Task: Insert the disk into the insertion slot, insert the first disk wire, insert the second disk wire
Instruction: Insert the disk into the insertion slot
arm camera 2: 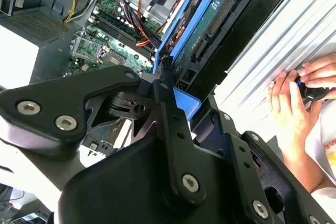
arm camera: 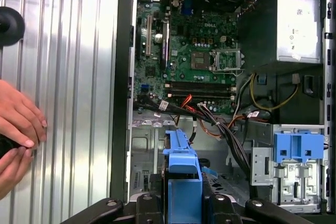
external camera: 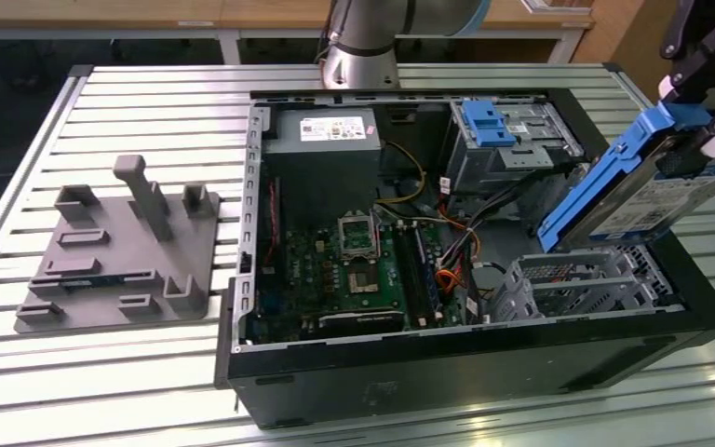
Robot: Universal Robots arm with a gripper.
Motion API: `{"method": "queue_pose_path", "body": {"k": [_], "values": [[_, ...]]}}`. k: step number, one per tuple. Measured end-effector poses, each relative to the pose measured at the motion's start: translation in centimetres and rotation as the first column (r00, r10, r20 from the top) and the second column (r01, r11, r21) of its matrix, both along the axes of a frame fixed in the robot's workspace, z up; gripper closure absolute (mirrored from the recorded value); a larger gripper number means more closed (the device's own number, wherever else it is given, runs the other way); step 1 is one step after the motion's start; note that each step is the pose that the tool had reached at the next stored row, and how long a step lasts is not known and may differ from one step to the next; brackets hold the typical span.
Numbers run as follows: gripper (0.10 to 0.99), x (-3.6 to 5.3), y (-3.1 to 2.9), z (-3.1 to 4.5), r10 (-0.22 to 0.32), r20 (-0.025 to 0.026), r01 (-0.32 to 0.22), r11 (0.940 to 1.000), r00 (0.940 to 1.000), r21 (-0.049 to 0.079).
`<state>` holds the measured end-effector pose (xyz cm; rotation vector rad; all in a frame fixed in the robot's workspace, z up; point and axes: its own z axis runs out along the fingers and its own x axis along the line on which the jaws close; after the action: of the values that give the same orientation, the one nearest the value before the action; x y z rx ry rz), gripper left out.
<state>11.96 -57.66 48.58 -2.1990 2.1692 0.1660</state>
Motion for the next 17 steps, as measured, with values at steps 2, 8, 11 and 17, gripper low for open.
{"method": "queue_pose_path", "body": {"k": [2,8,11,17], "values": [[0.722,0.0,-0.01,-0.04,-0.003,0.0,0.003,1.0,1.0,0.0],[0.722,0.0,-0.04,-0.32,-0.016,0.0,0.016,0.9999,0.9999,0.0],[0.722,-0.01,-0.05,-0.46,-0.019,0.0,0.019,0.9998,0.9998,0.0],[0.722,-0.03,-0.05,-0.74,-0.019,0.0,0.019,0.9998,0.9998,-0.001]]}}
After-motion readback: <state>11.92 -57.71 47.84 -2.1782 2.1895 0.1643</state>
